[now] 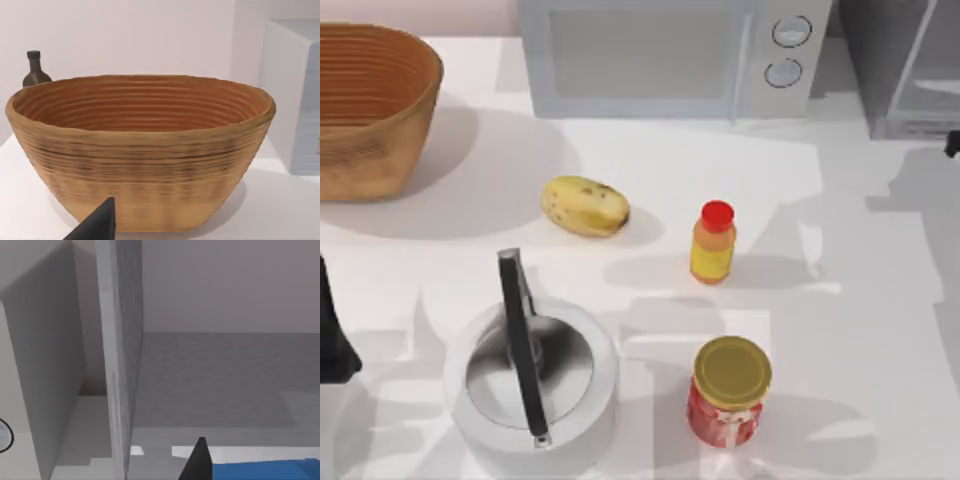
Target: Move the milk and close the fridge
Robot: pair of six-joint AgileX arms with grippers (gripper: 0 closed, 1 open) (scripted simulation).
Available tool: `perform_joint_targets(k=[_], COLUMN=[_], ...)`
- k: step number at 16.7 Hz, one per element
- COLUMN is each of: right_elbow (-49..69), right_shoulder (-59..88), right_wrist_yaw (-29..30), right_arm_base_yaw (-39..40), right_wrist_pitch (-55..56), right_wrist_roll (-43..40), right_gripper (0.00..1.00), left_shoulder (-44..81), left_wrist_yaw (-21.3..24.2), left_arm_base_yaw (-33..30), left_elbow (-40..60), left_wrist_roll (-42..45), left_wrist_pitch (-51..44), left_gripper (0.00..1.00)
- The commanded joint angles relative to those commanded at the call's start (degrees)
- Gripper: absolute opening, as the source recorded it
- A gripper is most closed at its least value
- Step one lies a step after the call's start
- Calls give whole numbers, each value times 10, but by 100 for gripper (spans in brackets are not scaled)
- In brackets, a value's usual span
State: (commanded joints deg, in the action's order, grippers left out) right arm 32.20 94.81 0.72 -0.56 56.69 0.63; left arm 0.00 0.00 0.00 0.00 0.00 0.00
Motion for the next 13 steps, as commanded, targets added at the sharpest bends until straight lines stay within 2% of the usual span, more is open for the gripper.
perform_joint_targets(k=[8,13], right_elbow=[369,486], right_shoulder=[226,284], right_wrist_yaw=[-45,-53], right_arm_base_yaw=[-54,-87], right_wrist_pitch=[-268,-374], right_wrist_roll=[-22,-26], right_gripper=[0,0], left_shoulder=[0,0], left_wrist_yaw=[0,0], left_arm_base_yaw=[0,0], left_elbow=[0,0], left_wrist_roll=[0,0], left_wrist_pitch=[0,0], left_gripper=[100,100])
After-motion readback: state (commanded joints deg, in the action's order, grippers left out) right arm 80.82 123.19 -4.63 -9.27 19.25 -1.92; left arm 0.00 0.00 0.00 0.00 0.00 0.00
